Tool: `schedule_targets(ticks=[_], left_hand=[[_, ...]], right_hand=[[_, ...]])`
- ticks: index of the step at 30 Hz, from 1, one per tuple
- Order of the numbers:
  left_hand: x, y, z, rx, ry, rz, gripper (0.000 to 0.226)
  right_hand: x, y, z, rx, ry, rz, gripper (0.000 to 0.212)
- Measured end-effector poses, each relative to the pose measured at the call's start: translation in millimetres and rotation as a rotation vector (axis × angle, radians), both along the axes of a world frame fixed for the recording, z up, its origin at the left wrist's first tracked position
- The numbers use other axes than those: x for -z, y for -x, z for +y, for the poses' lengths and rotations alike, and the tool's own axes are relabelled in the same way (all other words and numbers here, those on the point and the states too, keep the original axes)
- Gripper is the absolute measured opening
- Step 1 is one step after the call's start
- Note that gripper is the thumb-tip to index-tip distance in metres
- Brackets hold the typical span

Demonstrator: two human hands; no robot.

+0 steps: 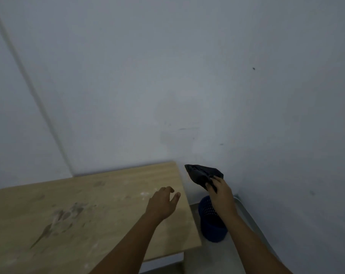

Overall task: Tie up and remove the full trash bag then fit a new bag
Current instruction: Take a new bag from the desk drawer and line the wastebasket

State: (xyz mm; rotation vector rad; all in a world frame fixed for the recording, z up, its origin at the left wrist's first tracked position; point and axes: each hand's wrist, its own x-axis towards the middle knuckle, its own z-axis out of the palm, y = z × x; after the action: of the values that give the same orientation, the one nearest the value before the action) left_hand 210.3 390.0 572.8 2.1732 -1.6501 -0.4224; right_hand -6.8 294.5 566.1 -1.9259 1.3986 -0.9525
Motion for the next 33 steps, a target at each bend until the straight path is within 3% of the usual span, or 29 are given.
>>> schedule_targets(ticks=[9,16,25,30,33], left_hand=[[-13,118,-135,0.048,-0.098,0.004,0.055],[18,150,-218,0.026,-0.118,0.039,0.052],[148,150,-320,-0.009,-0.177,0.112,0.048],[255,174,-361,-0.005,-0.092,0.246,0.045],[322,196,-380,0.008,-0.013,0.336,0.055]], right_hand=[[-11,112,-137,-0.137,0.005,0.103,0.030],[14,141,-228,-0.234,-0.005,0.147,0.031],[115,130,-315,-0.228,-0.196,0.114,0.029],[208,128,-358,-0.157,-0.414,-0.072,0.035],[277,131,-381,-0.171,-0.467,-0.147,0.030]])
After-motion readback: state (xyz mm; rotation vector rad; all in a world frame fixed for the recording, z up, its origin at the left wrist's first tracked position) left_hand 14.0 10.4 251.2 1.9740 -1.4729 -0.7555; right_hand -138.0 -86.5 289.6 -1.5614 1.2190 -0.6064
